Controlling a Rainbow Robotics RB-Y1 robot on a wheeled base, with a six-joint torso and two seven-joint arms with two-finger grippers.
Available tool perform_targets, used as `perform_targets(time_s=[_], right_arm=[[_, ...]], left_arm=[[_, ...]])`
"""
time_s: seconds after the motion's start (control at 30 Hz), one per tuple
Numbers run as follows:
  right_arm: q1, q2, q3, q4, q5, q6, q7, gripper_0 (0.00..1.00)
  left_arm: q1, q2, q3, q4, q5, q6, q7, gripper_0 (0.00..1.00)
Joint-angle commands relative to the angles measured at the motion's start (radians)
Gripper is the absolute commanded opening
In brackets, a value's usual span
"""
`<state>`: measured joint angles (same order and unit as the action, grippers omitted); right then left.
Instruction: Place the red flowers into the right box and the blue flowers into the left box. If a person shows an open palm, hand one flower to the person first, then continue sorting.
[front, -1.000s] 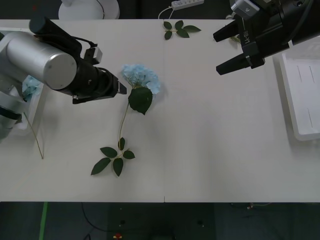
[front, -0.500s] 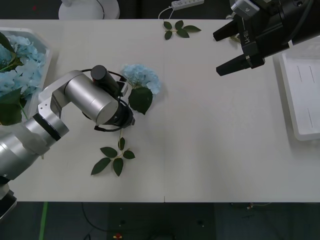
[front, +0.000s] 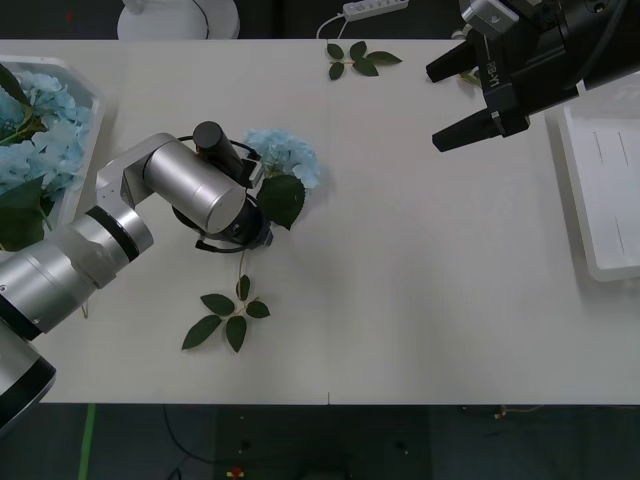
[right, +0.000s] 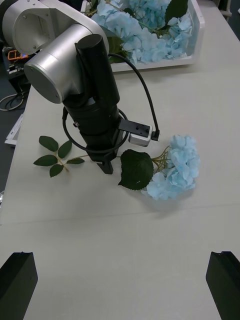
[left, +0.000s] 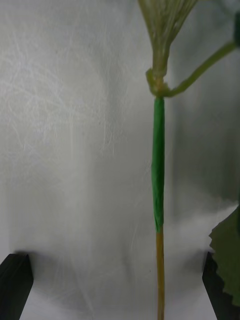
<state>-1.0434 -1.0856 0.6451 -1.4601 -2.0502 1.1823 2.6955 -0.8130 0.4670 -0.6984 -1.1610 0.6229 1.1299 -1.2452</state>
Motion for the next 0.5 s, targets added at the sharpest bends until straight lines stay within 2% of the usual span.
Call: perform_targets(time_s=[0.03, 0.13, 0.17, 0.27, 0.33, 0.5], right_arm=[[-0.052, -0.030, -0.002, -0.020, 0.001, -0.007, 0.010, 1.00], [-0.052, -0.030, -0.002, -0.020, 0.001, -0.007, 0.010, 1.00], [-0.052, -0.030, -0.002, -0.020, 0.001, -0.007, 0.010, 1.00], [-0.052, -0.030, -0.002, -0.020, 0.001, -0.007, 0.010, 1.00], [-0.052, -0.030, -0.002, -0.020, 0.001, -0.007, 0.010, 1.00], [-0.052, -0.030, -0.002, -0.020, 0.001, -0.007, 0.010, 1.00]], left_arm=[[-0.009, -0.022, -0.012, 0.030, 0.006, -0.019, -0.080, 1.00], [-0.009, -0.022, -0.012, 0.030, 0.000, -0.016, -0.085, 1.00], [-0.009, -0.022, -0.012, 0.030, -0.003, -0.015, -0.089, 0.89], [-0.009, -0.022, -0.012, 0.030, -0.020, 0.002, -0.095, 0.21], [-0.009, -0.022, -0.012, 0.030, -0.028, 0.016, -0.095, 0.00], [-0.009, -0.022, -0.012, 0.030, -0.052, 0.018, -0.100, 0.00]])
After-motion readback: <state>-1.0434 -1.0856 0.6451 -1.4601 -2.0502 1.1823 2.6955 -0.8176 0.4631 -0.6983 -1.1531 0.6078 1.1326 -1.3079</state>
